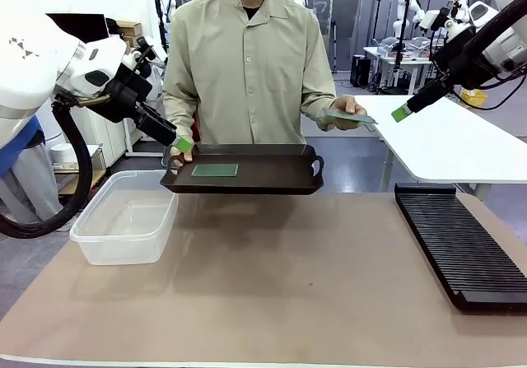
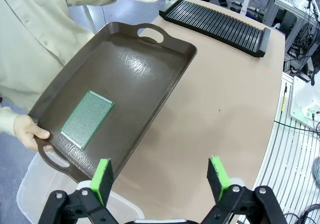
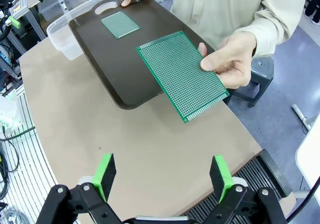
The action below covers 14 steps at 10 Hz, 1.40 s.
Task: Sort PCBs into racks and boxes based on the side picked up.
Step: Pick up the Blank PCB handed by the Human.
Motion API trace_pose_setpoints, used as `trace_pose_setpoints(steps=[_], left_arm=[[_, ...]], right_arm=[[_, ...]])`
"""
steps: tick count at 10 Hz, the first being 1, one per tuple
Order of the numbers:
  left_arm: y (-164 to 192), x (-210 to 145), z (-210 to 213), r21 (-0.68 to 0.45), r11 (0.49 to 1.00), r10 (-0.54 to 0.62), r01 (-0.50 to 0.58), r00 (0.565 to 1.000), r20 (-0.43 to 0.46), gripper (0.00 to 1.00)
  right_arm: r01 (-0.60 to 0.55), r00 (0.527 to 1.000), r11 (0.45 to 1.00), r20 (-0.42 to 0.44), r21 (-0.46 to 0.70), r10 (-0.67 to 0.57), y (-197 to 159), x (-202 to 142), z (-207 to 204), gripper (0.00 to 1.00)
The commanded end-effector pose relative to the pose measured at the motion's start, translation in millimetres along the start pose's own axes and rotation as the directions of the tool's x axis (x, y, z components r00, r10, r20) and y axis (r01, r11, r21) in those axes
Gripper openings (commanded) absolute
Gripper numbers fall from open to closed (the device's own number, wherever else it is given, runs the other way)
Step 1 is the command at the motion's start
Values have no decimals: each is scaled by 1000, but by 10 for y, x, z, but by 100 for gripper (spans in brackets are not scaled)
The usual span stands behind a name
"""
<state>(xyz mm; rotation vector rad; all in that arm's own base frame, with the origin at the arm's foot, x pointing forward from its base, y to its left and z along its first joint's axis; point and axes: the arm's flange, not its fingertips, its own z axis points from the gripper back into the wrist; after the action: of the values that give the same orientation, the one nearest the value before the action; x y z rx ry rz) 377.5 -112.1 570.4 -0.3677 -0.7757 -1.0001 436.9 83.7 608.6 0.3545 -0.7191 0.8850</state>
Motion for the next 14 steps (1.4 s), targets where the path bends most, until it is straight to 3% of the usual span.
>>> trace_pose_setpoints(steps=[1,6,8,11,14], left_arm=[[-3,-6,-4,-5,1000,-5,5,1000,-3,100],[-3,-6,-4,-5,1000,-5,5,1000,-3,100],[-3,-6,-4,-5,1000,-5,5,1000,-3,100],[-3,-6,-4,-5,1000,-5,5,1000,-3,100],[-3,-6,-4,-5,1000,-5,5,1000,-3,100]], right_arm=[[3,1000,1000,-2,12,-3,-13,-1,23,100],[0,1000,1000,0,0,0,0,0,0,100],[147,989,989,34,26,-147,-148,65,22,100],[433,901,895,-14,109,-434,-456,128,94,100],[638,765,738,-70,218,-641,-863,33,39,100]])
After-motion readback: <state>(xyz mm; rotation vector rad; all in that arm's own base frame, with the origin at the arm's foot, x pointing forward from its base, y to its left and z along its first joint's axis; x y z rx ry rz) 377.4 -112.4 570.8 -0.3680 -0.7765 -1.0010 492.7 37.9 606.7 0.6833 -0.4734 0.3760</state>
